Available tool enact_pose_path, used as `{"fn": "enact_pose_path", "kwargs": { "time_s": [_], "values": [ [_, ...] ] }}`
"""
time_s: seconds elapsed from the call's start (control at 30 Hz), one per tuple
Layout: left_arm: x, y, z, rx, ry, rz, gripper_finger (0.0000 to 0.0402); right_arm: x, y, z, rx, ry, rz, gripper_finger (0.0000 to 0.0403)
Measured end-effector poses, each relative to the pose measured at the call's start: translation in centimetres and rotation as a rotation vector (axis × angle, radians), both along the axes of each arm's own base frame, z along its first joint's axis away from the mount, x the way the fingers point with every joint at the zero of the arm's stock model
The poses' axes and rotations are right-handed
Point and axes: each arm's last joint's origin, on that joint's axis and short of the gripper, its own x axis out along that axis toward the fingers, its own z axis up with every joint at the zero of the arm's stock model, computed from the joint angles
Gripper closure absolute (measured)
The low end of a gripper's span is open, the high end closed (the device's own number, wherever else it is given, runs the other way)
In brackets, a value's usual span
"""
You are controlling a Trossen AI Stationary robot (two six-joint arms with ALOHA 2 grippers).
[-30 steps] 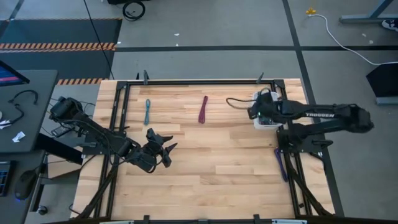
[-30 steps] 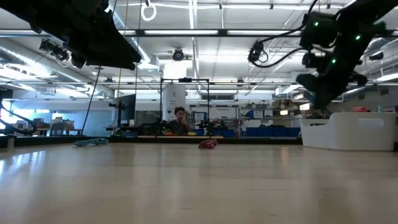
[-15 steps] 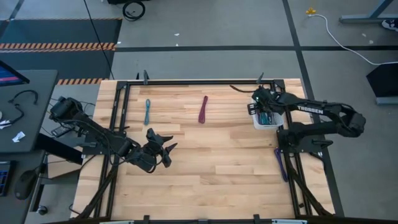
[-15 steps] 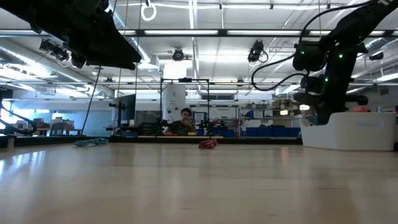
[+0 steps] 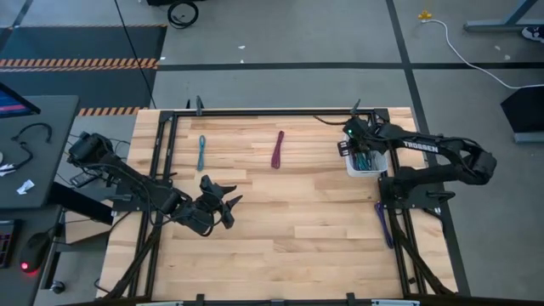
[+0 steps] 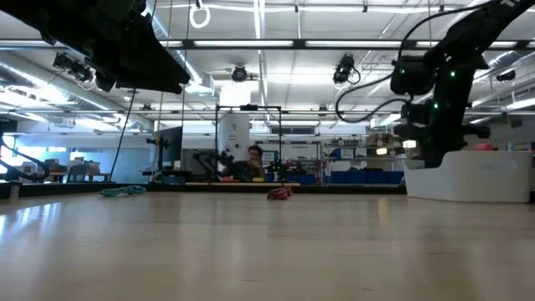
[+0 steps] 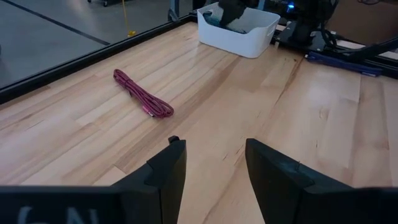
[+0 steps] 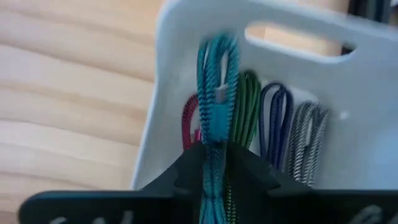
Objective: Pick and place USB-C Cables
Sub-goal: Put the bottom blue charger cable into the white bin, then put the blue charger cable into the white bin
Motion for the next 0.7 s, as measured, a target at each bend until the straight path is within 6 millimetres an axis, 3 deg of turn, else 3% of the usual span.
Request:
{"fn": "enact_pose_path", "kwargs": {
  "time_s": [0.23,0.4,0.57,0.7],
  "values": [
    [0.0,0.0,0.0,-0.006,-0.003,0.002,0.0230,0.2,0.7,5.2,-0.113,-0.095,0.092,0.0290],
    [-0.1,0.0,-0.1,0.010,0.005,0.009,0.0230,1.2,4.5,7.8,-0.247,-0.277,0.281,0.0293],
    [-0.3,0.3,-0.3,0.066,0.020,0.060,0.0230,3.3,10.3,6.5,-0.395,-0.472,0.491,0.0299],
    [-0.4,0.4,-0.2,0.093,0.007,0.096,0.0230,4.6,15.0,3.5,-0.504,-0.608,0.658,0.0300]
  ]
}}
